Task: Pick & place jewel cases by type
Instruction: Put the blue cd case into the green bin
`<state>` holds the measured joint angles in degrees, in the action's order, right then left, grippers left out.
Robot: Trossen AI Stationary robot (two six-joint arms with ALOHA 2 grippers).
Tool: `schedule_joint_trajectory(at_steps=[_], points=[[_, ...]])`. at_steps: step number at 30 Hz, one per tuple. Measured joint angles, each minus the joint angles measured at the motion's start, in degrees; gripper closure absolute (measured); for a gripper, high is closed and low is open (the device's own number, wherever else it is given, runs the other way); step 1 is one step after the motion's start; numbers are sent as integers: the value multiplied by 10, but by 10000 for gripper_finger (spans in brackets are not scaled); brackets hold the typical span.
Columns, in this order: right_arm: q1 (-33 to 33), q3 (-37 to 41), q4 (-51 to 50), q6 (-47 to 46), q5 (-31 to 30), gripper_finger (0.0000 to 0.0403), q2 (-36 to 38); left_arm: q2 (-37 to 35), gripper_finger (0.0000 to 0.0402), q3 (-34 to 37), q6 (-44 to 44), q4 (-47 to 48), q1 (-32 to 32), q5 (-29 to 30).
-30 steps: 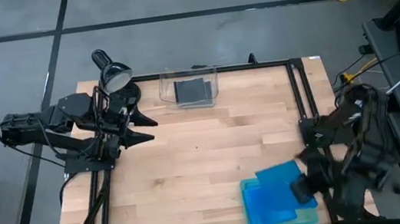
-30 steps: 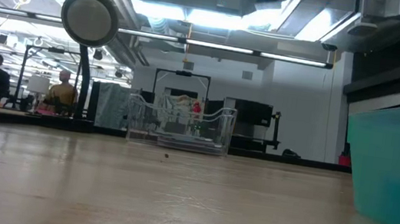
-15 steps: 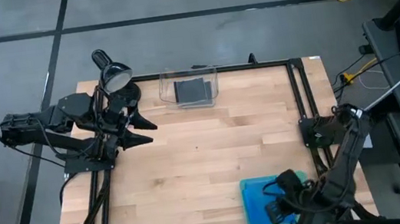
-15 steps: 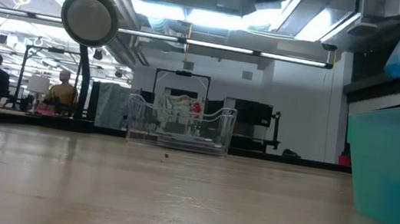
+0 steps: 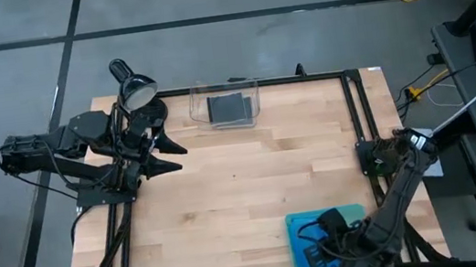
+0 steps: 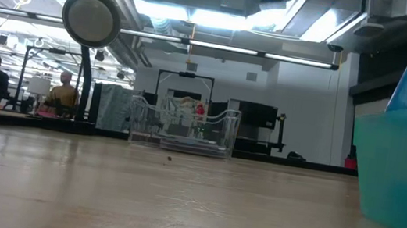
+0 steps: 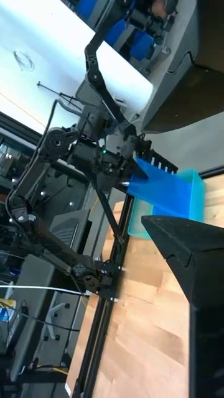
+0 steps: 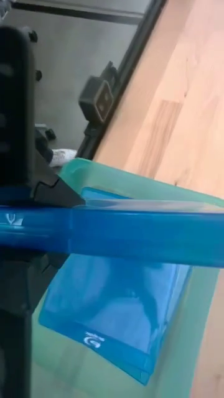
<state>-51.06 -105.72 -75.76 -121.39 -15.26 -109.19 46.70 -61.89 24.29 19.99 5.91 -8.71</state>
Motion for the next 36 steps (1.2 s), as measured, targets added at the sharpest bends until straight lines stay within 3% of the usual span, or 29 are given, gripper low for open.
schedule_joint_trajectory(at_steps=[7, 23, 36], points=[[22, 39, 46, 4, 6, 354, 2, 0, 183, 0, 0, 0, 0, 0], [23, 40, 39, 22, 34, 353, 2, 1, 183, 0, -30, 0, 0, 15], [22, 41, 67, 42, 66, 292, 2, 1, 183, 0, -41, 0, 0, 16]])
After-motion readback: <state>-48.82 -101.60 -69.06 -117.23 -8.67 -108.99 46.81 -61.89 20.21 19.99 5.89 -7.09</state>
